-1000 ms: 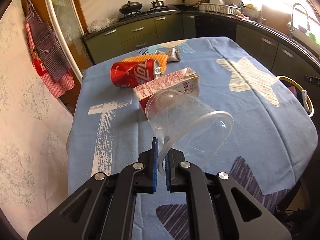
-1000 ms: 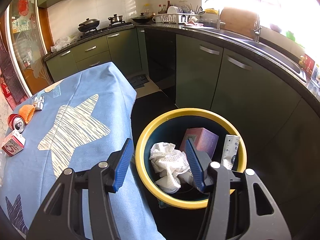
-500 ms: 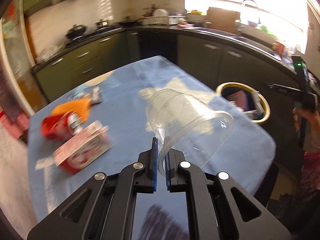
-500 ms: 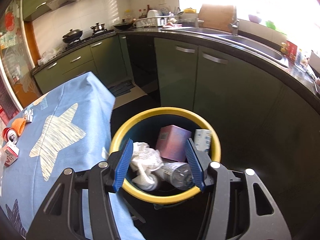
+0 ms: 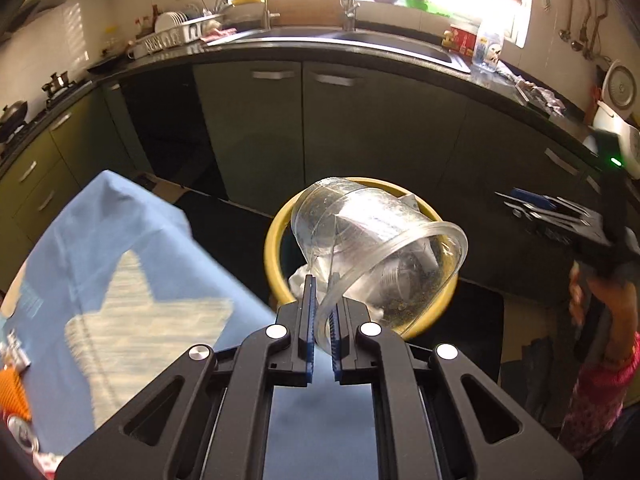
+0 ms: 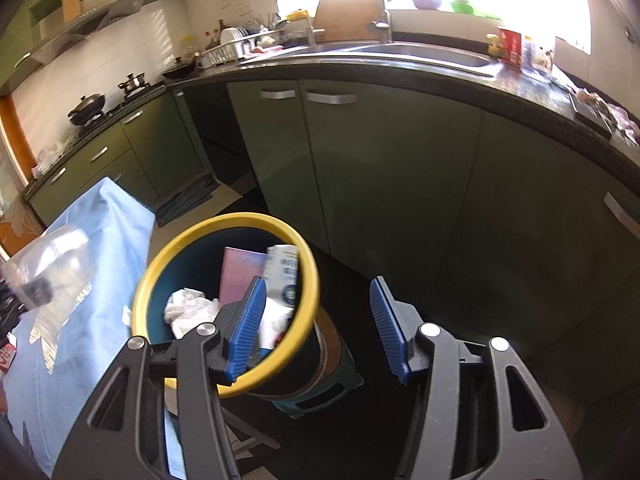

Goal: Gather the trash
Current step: 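Carry the plastic cup with the left tool over the bin and drop it, then reach the right tool to the red-and-white milk carton and grasp it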

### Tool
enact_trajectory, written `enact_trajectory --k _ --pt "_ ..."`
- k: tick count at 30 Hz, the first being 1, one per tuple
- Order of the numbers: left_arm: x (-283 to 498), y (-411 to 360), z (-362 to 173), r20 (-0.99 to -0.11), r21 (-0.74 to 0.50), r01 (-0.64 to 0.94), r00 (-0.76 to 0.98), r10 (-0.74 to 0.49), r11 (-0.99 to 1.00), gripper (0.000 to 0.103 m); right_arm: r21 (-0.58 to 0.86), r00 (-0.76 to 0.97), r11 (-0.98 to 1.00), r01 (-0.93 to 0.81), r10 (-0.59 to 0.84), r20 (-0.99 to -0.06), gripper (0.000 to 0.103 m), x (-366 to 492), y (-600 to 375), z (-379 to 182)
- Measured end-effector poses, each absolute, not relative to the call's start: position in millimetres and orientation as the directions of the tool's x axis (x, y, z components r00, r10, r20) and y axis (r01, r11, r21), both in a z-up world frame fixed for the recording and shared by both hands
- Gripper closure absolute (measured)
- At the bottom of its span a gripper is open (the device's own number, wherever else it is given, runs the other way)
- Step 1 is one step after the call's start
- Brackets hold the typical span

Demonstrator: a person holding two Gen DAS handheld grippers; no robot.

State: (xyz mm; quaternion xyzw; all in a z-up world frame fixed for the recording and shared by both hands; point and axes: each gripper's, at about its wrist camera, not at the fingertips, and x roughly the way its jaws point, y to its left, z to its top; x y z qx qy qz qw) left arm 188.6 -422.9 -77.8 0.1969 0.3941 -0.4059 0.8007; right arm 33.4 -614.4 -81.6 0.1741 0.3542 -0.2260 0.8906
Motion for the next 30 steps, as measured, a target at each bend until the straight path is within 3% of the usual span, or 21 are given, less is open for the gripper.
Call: enact_trajectory --k 3,4,5,7,13,19,22,30 --pt "216.5 -458.8 -99.9 -0.820 -0.017 0.790 0.340 -0.461 0.613 0.094 0.155 0.636 0.826 0.542 -0.282 -0.718 0.051 28.9 -625.2 -86.3" --pt "226.1 -468.4 -108.7 -0.828 -0.030 0.783 0.329 -0.454 0.622 0.084 0.157 0.634 0.824 0.544 -0.282 -0.720 0.051 28.2 -627.5 -87.7" --pt "232.4 -475.8 -115.3 -0.830 -0.034 0.778 0.328 -0.452 0.627 0.063 0.159 0.633 0.823 0.546 -0.281 -0.721 0.051 28.2 -628.2 -89.5" --pt "239.5 -483.4 -124.3 -0.823 -0.015 0.763 0.357 -0.441 0.646 0.047 0.163 0.633 0.823 0.544 -0.275 -0.724 0.051 28.1 -629.5 -92.1" --pt "226.9 -450.4 -104.0 -0.772 -0.029 0.748 0.404 -0.490 0.663 0.046 0.177 0.644 0.838 0.516 -0.243 -0.726 0.051 34.3 -619.8 -95.6" --pt "189.1 -356.7 -77.2 -0.722 -0.057 0.711 0.456 -0.521 0.701 0.033 0.179 0.662 0.876 0.447 -0.189 -0.725 0.051 54.2 -589.8 -92.5" --pt "170.4 -308.9 -76.0 -0.720 -0.064 0.682 0.474 -0.507 0.729 0.028 0.185 0.676 0.907 0.378 -0.133 -0.725 0.051 69.7 -565.9 -88.1" --pt "127.2 -175.1 -84.0 -0.700 -0.048 0.540 0.582 -0.413 0.841 0.028 0.151 0.681 0.982 0.117 0.031 -0.731 0.051 126.7 -476.8 -68.3"
